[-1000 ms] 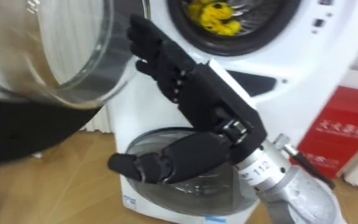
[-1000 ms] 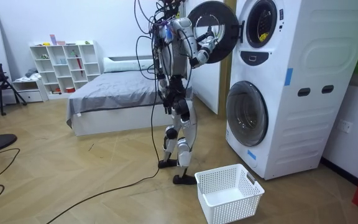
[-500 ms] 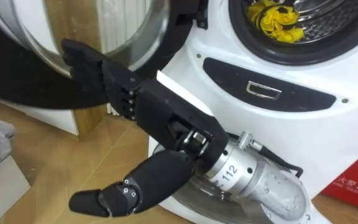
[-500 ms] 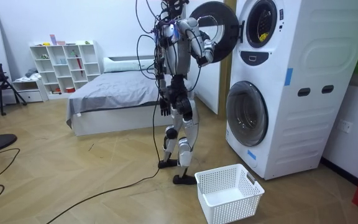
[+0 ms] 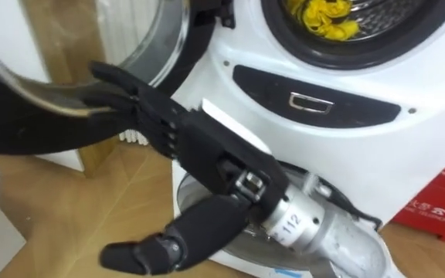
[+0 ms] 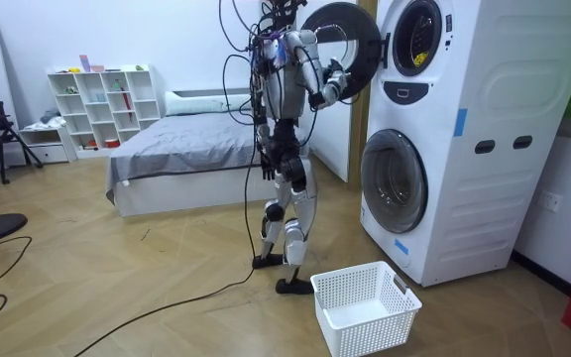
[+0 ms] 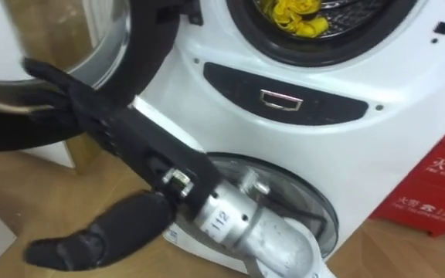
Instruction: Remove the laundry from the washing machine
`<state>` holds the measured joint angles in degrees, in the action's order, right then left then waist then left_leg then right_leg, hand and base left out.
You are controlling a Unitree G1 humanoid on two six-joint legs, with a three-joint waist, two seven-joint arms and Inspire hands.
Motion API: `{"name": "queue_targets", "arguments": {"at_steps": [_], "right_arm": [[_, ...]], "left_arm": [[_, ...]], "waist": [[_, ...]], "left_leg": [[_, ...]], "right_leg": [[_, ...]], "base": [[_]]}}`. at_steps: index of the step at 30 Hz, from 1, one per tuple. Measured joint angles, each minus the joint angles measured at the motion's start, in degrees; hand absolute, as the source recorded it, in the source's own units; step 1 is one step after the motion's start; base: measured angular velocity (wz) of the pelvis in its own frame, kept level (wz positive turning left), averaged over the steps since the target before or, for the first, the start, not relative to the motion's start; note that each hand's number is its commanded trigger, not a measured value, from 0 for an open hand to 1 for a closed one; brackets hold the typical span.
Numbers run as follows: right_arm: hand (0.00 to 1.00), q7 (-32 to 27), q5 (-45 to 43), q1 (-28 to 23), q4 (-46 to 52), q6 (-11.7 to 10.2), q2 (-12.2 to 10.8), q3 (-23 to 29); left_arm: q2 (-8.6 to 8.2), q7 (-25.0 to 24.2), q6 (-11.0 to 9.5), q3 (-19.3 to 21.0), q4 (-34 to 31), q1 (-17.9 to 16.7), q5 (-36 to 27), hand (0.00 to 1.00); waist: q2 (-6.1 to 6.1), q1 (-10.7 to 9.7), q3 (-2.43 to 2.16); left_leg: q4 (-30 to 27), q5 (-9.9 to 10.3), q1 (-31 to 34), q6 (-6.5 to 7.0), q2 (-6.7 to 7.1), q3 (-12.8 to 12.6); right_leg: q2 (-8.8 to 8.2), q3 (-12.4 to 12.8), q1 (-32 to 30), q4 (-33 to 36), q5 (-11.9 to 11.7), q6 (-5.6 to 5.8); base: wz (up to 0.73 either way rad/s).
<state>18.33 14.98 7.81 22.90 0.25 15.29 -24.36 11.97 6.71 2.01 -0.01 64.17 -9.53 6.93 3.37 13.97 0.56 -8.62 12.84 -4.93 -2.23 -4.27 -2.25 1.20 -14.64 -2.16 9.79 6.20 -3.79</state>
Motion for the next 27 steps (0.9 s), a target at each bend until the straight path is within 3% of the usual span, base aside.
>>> {"name": "queue_targets", "arguments": {"at_steps": [5,12,27], "right_arm": [[0.0,-0.91,-3.52,-1.57,-1.77,1.17,2.38,6.19],[0.0,-2.8,-3.74,-3.1,-3.49,1.16,2.32,10.35],[0.0,-7.61,0.29,-4.31,-3.77,1.19,2.23,17.43]], "left_arm": [[0.02,-0.04,0.71,-0.1,0.34,-0.28,0.02,0.0],[0.01,1.12,0.55,-0.28,-0.01,-0.01,0.0,0.0],[-0.01,3.25,0.54,-0.19,-0.08,-2.01,0.27,0.0]], "waist": [[-0.8,-4.75,-0.04],[-0.54,-7.75,-0.31],[0.03,-9.0,-0.67]], "left_leg": [[-0.09,0.0,-0.36,0.0,-0.03,-0.91],[0.02,0.0,-1.3,0.0,-0.06,-0.98],[-0.08,0.0,-1.87,0.0,-0.13,-2.3]], "right_leg": [[0.11,0.95,0.0,0.08,-0.07,-0.05],[0.46,2.14,0.35,0.1,-0.12,-0.11],[0.33,1.86,1.17,0.02,-0.09,-0.07]], "base": [[-0.07],[-0.09],[0.01]]}}
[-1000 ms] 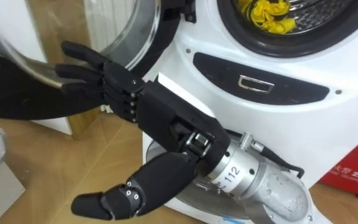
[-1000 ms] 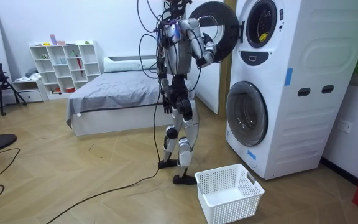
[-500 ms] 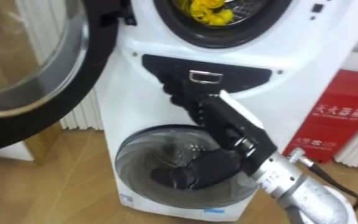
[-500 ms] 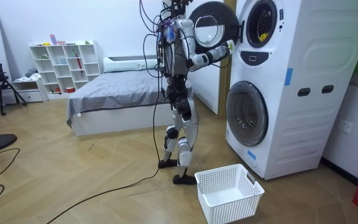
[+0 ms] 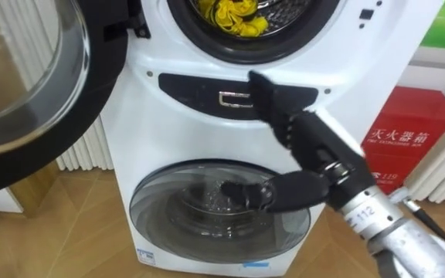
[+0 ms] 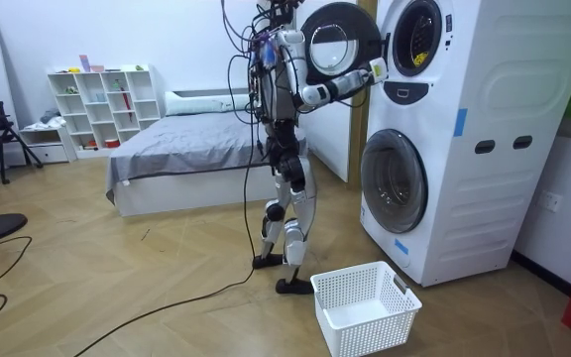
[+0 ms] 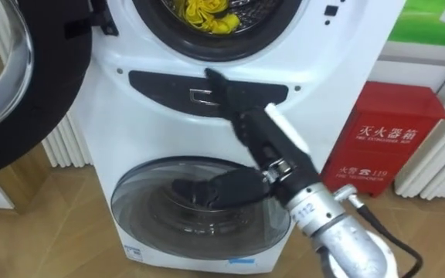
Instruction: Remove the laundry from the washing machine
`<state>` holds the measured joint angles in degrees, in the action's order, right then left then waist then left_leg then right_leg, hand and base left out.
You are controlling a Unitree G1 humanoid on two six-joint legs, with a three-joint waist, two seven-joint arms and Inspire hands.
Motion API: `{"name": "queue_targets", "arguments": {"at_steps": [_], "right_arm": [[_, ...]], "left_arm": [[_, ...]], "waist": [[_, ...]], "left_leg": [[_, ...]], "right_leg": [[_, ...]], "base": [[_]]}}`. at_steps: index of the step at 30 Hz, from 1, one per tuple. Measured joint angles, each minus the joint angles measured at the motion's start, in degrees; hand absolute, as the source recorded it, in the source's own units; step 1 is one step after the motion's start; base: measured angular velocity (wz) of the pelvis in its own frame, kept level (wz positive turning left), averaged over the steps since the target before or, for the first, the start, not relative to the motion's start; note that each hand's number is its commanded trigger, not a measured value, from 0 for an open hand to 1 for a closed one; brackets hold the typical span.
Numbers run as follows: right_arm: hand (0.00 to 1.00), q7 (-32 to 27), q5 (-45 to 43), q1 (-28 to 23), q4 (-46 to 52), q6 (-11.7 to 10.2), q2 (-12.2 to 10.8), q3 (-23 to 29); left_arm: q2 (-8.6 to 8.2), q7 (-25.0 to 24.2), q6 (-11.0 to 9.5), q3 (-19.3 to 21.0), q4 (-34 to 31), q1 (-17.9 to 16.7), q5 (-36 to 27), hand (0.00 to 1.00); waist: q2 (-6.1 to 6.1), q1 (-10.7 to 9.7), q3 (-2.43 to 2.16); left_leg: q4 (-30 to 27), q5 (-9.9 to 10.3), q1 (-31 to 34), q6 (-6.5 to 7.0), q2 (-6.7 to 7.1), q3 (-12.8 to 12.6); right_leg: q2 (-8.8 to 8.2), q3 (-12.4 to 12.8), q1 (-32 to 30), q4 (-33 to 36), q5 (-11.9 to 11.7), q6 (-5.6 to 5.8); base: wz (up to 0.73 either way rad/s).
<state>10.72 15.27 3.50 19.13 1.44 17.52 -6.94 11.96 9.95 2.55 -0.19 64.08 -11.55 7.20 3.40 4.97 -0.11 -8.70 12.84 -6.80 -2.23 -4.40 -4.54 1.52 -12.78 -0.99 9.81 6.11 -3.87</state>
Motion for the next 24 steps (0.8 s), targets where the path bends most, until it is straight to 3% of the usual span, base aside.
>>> {"name": "queue_targets", "arguments": {"at_steps": [8,13,19,21,22,24], "right_arm": [[0.0,-4.58,9.73,5.23,-0.19,-0.17,-0.54,0.68],[0.0,-6.64,10.16,5.83,-1.04,-0.17,-0.63,-0.42],[0.0,-6.92,9.32,8.37,-8.09,-0.07,-2.56,-0.99],[0.0,-6.86,9.35,8.38,-8.31,-0.1,-2.75,-1.08],[0.0,-6.81,9.32,8.59,-9.58,-0.47,-3.0,-1.45],[0.0,-6.91,8.92,8.73,-12.14,-0.48,-3.3,-2.41]], "left_arm": [[0.04,-0.39,-0.04,-0.02,0.0,-0.52,0.92,0.0],[0.06,-0.38,0.11,-0.08,0.08,-0.47,1.02,0.0],[-0.11,-0.33,1.39,-0.17,0.16,-0.09,2.47,0.0],[0.0,-0.34,1.87,-0.15,0.38,-0.11,2.48,0.0],[0.25,-0.4,2.2,-0.04,0.45,-0.39,2.54,0.0],[0.32,-0.57,2.28,0.37,0.34,-1.0,2.88,0.0]], "waist": [[0.08,1.0,0.25],[0.35,2.49,0.48],[0.27,3.58,0.63],[0.11,4.6,0.76],[0.03,5.12,0.86],[-0.27,5.75,1.08]], "left_leg": [[0.07,0.0,-0.38,0.0,-0.03,-0.2],[0.06,0.0,-0.77,0.0,-0.01,-0.21],[-1.77,0.24,-0.36,-0.06,-0.09,-0.21],[-6.72,2.0,1.4,-0.43,-0.55,-0.25],[-12.61,3.2,3.42,-0.96,-1.07,-0.26],[-22.89,3.38,6.57,-1.14,-2.0,-0.16]], "right_leg": [[0.05,0.08,0.25,0.03,0.0,0.0],[0.04,0.09,0.72,-0.06,0.04,0.06],[0.31,0.04,0.75,0.64,0.64,-0.05],[0.36,0.44,-0.39,3.33,2.27,-0.51],[0.46,0.53,-0.58,4.73,3.56,-1.06],[0.35,1.37,0.28,5.96,4.74,-1.49]], "base": [[0.01],[0.0],[0.01],[-0.1],[-0.13],[-0.2]]}}
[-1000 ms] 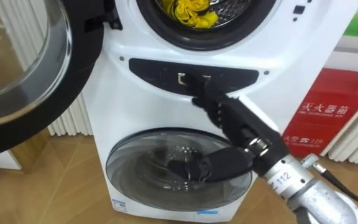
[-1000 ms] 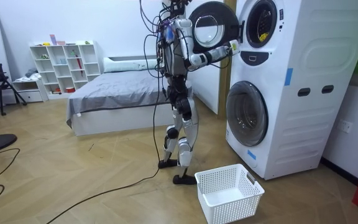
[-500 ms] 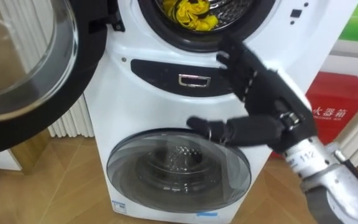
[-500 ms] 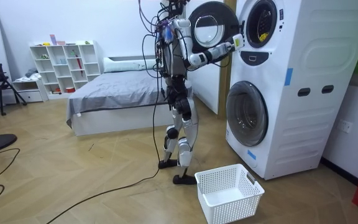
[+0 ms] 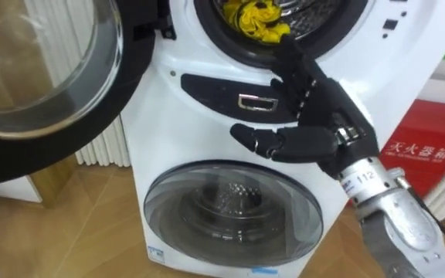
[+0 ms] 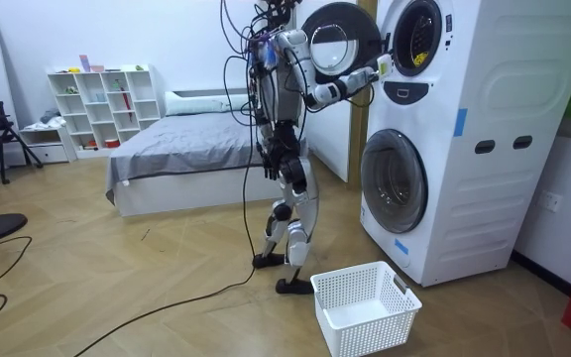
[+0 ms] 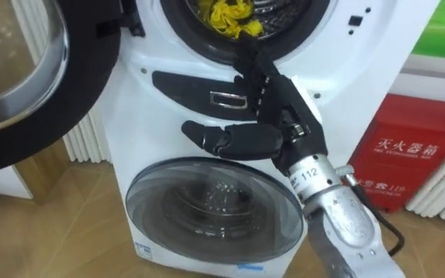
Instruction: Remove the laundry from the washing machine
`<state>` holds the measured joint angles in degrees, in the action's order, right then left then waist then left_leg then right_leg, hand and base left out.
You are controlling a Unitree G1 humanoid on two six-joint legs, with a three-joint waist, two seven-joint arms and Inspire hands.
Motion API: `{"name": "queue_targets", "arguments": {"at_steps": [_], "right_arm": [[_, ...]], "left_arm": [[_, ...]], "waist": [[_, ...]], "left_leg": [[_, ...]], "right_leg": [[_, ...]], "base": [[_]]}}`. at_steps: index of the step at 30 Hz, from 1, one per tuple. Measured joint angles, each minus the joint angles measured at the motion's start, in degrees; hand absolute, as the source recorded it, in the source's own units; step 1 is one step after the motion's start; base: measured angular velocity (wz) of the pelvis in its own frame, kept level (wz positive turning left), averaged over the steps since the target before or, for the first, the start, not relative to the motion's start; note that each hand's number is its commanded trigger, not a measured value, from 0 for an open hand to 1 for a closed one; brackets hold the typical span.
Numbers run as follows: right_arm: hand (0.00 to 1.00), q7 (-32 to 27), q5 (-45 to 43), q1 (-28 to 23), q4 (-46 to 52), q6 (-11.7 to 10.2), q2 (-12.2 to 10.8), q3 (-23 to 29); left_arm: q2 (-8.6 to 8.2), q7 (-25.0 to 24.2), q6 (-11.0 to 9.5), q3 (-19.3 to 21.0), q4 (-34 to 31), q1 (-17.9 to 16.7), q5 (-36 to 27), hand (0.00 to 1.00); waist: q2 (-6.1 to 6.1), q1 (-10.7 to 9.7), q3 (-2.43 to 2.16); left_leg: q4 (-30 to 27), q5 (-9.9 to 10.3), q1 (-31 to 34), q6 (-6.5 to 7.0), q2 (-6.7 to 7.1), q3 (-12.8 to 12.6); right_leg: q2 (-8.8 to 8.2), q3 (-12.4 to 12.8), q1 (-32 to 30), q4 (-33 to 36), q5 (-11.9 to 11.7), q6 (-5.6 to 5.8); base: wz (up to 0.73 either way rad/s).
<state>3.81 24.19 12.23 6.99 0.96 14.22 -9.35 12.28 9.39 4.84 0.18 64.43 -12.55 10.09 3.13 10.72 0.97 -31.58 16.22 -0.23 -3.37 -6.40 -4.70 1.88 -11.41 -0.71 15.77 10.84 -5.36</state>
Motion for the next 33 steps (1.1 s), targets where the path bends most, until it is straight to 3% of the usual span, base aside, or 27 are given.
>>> {"name": "queue_targets", "arguments": {"at_steps": [1,2,3,4,6,7,8,9,11,13,15,16,18,20,21,23,24,26,30,31,32,33], "right_arm": [[0.0,-0.01,-0.03,0.02,-0.18,0.0,-0.03,-0.26],[0.0,-0.42,0.02,0.58,-0.33,-0.13,-0.27,-0.54],[0.0,-0.84,0.03,1.01,-0.74,-0.34,-0.37,-0.64],[0.0,-1.39,0.15,2.7,-2.61,-0.62,-0.64,-0.82],[0.0,-2.19,0.14,4.09,-4.87,-0.55,-0.89,-0.78],[0.0,-2.38,0.12,4.48,-5.16,-0.28,-0.73,-0.78],[0.0,-2.39,0.35,4.58,-5.47,-0.19,-0.88,-0.95],[0.0,-2.43,0.43,4.59,-5.71,-0.18,-0.86,-1.16],[0.0,-3.24,0.49,4.69,-5.81,-0.19,-0.22,-1.14],[0.0,-3.67,0.23,3.71,-3.75,-0.31,0.18,-1.13],[0.0,-3.36,0.73,3.6,-3.26,-0.39,1.17,-0.96],[0.0,-3.4,1.29,3.62,-2.94,-0.4,1.89,-0.89],[0.0,-3.58,1.29,3.56,-2.38,-0.46,1.9,-0.89],[0.0,-2.52,1.01,3.17,-1.21,-1.12,2.04,-1.12],[0.0,-2.46,1.03,2.78,-0.85,-1.16,2.04,-1.26],[0.0,-2.53,0.9,1.19,0.13,-1.22,2.78,-1.27],[0.0,-2.61,0.71,1.02,0.32,-1.23,3.04,-1.28],[0.0,-3.32,-0.57,0.41,0.33,-1.23,3.21,-1.2],[0.0,-5.01,-1.54,-1.64,0.17,-1.49,3.21,0.36],[0.0,-4.99,-1.77,-1.95,0.12,-0.98,3.12,1.51],[0.0,-4.88,-1.96,-1.78,0.13,-0.37,3.09,1.67],[0.0,-4.56,-1.96,-1.71,0.13,-0.08,2.85,1.6]], "left_arm": [[-0.52,-0.26,0.01,1.07,0.0,-0.68,0.72,0.0],[-0.77,-0.44,0.08,1.19,0.1,-1.26,0.74,0.0],[-0.85,-0.43,0.16,1.01,0.13,-1.33,0.76,0.0],[-1.03,-0.45,0.28,0.25,0.06,-1.29,0.75,0.0],[-1.09,-0.68,1.05,0.24,-0.43,-0.71,0.76,0.0],[-1.13,-0.65,1.07,0.78,-0.44,-0.51,0.78,0.0],[-1.0,-0.41,1.07,0.91,-0.33,-1.02,0.75,0.0],[-0.88,-0.37,1.09,0.92,-0.32,-1.44,0.74,0.0],[-0.9,-1.02,1.12,0.86,-0.45,-1.31,0.79,0.0],[-1.15,-1.72,1.08,0.92,-0.55,-1.4,0.8,0.0],[-1.44,-2.44,1.34,0.93,-0.48,-1.65,0.67,0.0],[-1.21,-2.44,1.36,0.94,-0.44,-0.76,0.68,0.0],[-0.77,-2.39,1.1,0.94,-0.42,0.78,0.69,0.0],[-0.72,-2.39,1.0,0.84,-0.43,2.66,0.74,0.0],[-0.7,-2.39,1.01,0.85,-0.42,3.04,0.69,0.0],[-0.55,-2.26,1.05,0.8,-0.47,4.55,0.69,0.0],[-0.49,-2.24,1.09,0.8,-0.53,5.05,0.72,0.0],[-0.34,-2.18,1.14,0.8,-0.86,5.56,0.72,0.0],[0.52,-1.92,1.47,0.55,-2.67,5.44,0.88,0.0],[0.62,-1.25,1.47,0.45,-3.27,5.18,0.89,0.0],[0.68,-1.0,1.53,0.32,-3.34,4.89,1.03,0.0],[0.78,-1.1,1.65,0.39,-3.37,4.7,1.45,0.0]], "waist": [[-0.9,0.61,0.17],[-1.31,0.36,0.24],[-1.05,0.17,0.1],[-1.04,0.25,0.35],[-0.73,0.58,0.2],[-0.37,0.84,0.1],[0.21,1.69,0.07],[0.82,2.05,-0.27],[2.32,1.28,-0.88],[2.99,-0.14,-1.02],[2.97,-1.22,-1.02],[2.46,-1.38,-0.58],[2.1,-1.71,-0.61],[2.16,-3.81,-0.5],[2.15,-3.93,-0.49],[2.05,-4.59,-0.53],[2.15,-4.98,-0.49],[2.19,-5.96,-0.34],[1.25,-6.58,-0.11],[0.77,-6.97,0.02],[0.21,-6.66,0.08],[0.09,-6.63,0.07]], "left_leg": [[-5.12,-0.15,1.93,-0.05,-0.87,0.46],[-8.22,0.07,3.85,-0.18,-0.73,2.27],[-8.1,0.25,4.88,0.02,-0.42,2.77],[-7.19,0.52,7.47,0.35,0.13,3.49],[-2.15,0.14,12.06,0.21,1.18,3.24],[3.68,-1.85,14.34,0.06,1.45,2.96],[8.03,-6.67,15.35,0.47,1.77,2.56],[10.31,-8.77,15.37,0.47,1.96,2.37],[14.98,-15.26,15.22,1.02,2.52,1.96],[14.39,-15.1,14.27,2.35,3.63,1.41],[13.71,-13.46,12.82,2.6,4.19,0.01],[11.8,-11.95,12.8,2.69,4.42,-0.41],[11.53,-10.39,12.14,3.19,5.61,-0.86],[12.35,-9.58,10.37,4.01,7.26,-1.53],[12.02,-9.28,10.26,4.4,7.85,-1.78],[12.06,-7.15,8.68,5.19,8.82,-1.77],[11.89,-6.48,8.5,5.45,9.19,-1.82],[11.61,-5.67,7.25,6.64,10.2,-2.57],[10.91,-4.45,6.09,7.89,10.07,-1.71],[10.96,-4.25,6.14,8.83,9.92,0.25],[11.56,-4.76,6.34,9.28,9.88,2.38],[12.03,-5.15,6.38,9.34,9.72,2.87]], "right_leg": [[0.65,0.57,1.22,0.68,0.76,-0.63],[0.97,0.67,1.72,1.28,1.7,-1.35],[0.98,0.69,1.74,1.56,2.05,-1.47],[0.79,0.64,1.78,2.21,2.69,-1.69],[0.77,0.71,1.91,2.23,3.3,-1.8],[0.72,0.7,1.93,2.13,3.85,-1.63],[0.05,0.71,2.26,2.01,4.65,-1.16],[-0.2,1.06,2.85,1.73,4.76,-1.07],[-0.58,1.42,3.89,0.66,5.18,-0.04],[-1.52,1.99,4.79,-1.13,5.23,0.57],[-2.62,3.77,6.63,-1.89,5.33,1.15],[-3.11,4.46,7.75,-1.83,5.51,1.56],[-4.23,5.26,8.25,-0.88,6.42,2.62],[-6.45,5.16,7.89,1.54,8.25,4.22],[-6.95,5.12,7.56,2.9,8.5,4.66],[-9.02,3.32,5.1,11.37,9.59,6.62],[-9.74,2.84,4.01,14.25,9.79,6.97],[-11.84,2.29,1.07,22.36,8.55,8.64],[-11.36,2.0,0.41,24.16,5.02,9.18],[-10.23,2.89,-0.45,23.58,5.25,8.73],[-7.62,4.46,-1.55,19.52,6.87,7.84],[-6.6,4.85,-2.18,17.26,7.26,7.22]], "base": [[-0.16],[-0.04],[0.11],[0.0],[-0.04],[-0.18],[-0.27],[-0.21],[0.14],[0.01],[-0.44],[-0.34],[-0.18],[-0.06],[-0.14],[-0.13],[-0.04],[-0.11],[-0.06],[-0.1],[-0.24],[-0.27]]}}
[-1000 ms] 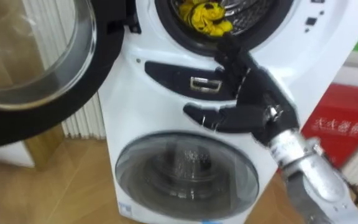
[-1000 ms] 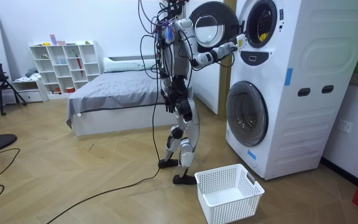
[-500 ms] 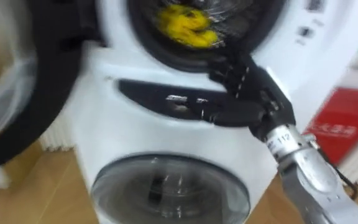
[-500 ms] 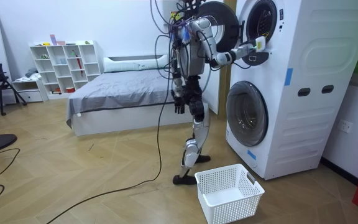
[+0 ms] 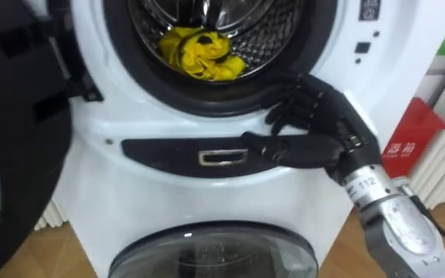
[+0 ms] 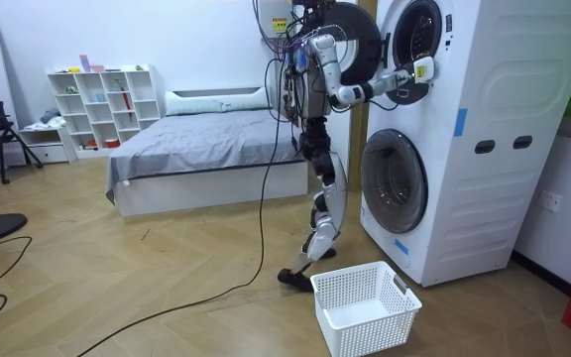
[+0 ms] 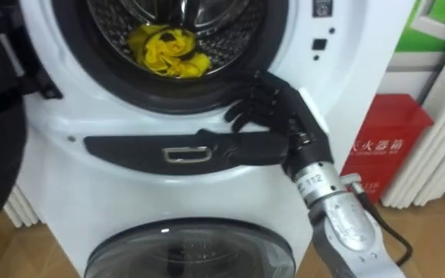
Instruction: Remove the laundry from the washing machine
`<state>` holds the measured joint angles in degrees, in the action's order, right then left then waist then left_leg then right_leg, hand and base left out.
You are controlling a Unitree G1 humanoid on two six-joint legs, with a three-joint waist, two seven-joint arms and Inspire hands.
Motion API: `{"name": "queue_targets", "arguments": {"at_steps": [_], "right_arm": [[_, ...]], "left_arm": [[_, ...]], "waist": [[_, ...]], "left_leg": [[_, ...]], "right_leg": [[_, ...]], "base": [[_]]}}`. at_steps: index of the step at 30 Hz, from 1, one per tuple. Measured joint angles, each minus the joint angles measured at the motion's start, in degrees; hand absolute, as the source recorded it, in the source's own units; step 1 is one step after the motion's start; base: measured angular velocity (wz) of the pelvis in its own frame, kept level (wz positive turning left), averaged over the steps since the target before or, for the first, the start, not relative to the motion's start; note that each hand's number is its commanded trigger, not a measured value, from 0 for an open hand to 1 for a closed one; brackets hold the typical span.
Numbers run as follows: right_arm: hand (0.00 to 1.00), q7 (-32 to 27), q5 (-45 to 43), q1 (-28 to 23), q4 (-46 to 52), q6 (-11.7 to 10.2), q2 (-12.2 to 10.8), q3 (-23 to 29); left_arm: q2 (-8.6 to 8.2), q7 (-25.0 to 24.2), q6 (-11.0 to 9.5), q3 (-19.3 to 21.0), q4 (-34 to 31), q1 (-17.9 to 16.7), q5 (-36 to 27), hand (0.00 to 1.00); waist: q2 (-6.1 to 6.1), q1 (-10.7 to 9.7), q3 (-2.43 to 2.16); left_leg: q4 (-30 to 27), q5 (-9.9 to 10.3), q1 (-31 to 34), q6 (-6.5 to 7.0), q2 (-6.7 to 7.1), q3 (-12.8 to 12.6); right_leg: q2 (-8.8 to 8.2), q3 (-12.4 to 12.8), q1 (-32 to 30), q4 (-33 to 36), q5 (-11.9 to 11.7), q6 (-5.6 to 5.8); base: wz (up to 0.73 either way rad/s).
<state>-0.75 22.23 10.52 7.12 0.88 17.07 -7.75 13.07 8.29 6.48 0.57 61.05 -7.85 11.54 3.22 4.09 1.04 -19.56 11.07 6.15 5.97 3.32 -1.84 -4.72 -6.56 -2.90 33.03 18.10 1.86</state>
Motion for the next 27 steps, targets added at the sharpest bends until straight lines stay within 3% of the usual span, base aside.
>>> {"name": "queue_targets", "arguments": {"at_steps": [1,2,3,4,5,8,11,15,20,27], "right_arm": [[0.0,0.31,-0.05,0.03,0.02,0.34,-0.56,0.03],[0.0,-0.03,0.1,0.06,0.02,0.72,-0.71,0.08],[0.0,-0.09,0.21,0.06,0.02,1.01,-0.74,0.06],[0.0,-0.62,0.17,-0.01,0.01,1.72,-0.59,0.02],[0.0,-1.32,0.18,-0.01,0.01,1.78,-0.57,0.09],[0.0,-1.3,0.9,0.02,0.22,1.76,-0.08,0.22],[0.0,-1.13,1.01,0.05,0.41,1.77,0.38,0.19],[0.0,-0.33,0.66,0.13,1.54,2.78,0.43,-0.25],[0.0,2.47,-2.02,0.17,5.8,4.31,2.25,-2.36],[0.0,7.54,-3.96,0.21,10.29,6.61,3.41,-2.45]], "left_arm": [[0.18,-0.11,0.37,0.04,0.15,0.04,0.56,0.0],[0.12,-0.16,0.48,-0.02,0.46,-0.31,0.7,0.0],[0.09,-0.15,0.46,-0.07,0.56,-0.51,0.72,0.0],[0.01,-0.14,0.5,-0.26,0.64,-1.04,0.74,0.0],[0.02,-0.09,0.62,-0.16,-0.17,-1.7,0.96,0.0],[-0.1,-0.02,0.68,0.24,-1.97,-4.97,2.64,0.0],[-0.09,-0.43,1.54,0.46,-1.84,-6.2,2.61,0.0],[-0.52,-1.33,1.66,0.43,-1.7,-6.16,2.61,0.0],[-0.46,-1.33,1.67,0.44,-1.09,-5.8,2.6,0.0],[-0.45,-1.37,1.28,0.41,0.01,-3.52,2.61,0.0]], "waist": [[0.02,-0.43,-0.03],[0.04,-0.48,-0.05],[0.05,-0.52,-0.04],[0.01,-0.63,-0.2],[-0.13,-0.62,-0.29],[-0.85,-0.21,-0.53],[-0.98,0.74,-0.56],[-1.28,1.24,-0.57],[-0.3,1.11,-1.0],[0.17,1.27,-1.05]], "left_leg": [[0.65,-0.92,0.1,-0.32,-0.22,0.83],[0.88,-1.33,-0.04,-0.49,-0.11,1.1],[0.87,-1.37,-0.18,-0.5,0.18,1.28],[0.82,-1.45,-0.5,-0.54,0.97,2.07],[0.88,-1.69,-0.54,-0.69,1.3,2.49],[1.38,-2.31,-0.39,-1.25,0.74,3.24],[2.1,-2.9,-0.29,-1.97,0.2,3.65],[2.56,-3.32,-0.33,-2.6,-0.24,3.85],[4.5,-4.12,-0.84,-3.37,-0.72,3.62],[6.12,-4.57,-1.15,-4.32,-1.59,3.63]], "right_leg": [[2.01,0.32,-0.3,-6.07,-0.06,-0.4],[3.52,1.12,-0.34,-11.86,-1.57,-0.87],[4.16,1.97,-0.43,-13.49,-3.22,-1.68],[4.3,2.72,0.05,-14.49,-5.71,-2.73],[3.83,1.73,0.16,-14.61,-6.51,-2.81],[4.18,-0.04,1.11,-17.55,-8.24,-3.27],[4.87,-0.27,1.6,-19.37,-9.33,-3.88],[4.96,-1.46,1.64,-19.4,-9.47,-4.53],[5.03,-3.01,2.17,-19.58,-9.12,-5.32],[6.1,-2.96,2.41,-21.35,-9.26,-6.72]], "base": [[0.0],[0.11],[0.29],[0.34],[0.35],[0.14],[0.02],[0.05],[0.07],[0.0]]}}
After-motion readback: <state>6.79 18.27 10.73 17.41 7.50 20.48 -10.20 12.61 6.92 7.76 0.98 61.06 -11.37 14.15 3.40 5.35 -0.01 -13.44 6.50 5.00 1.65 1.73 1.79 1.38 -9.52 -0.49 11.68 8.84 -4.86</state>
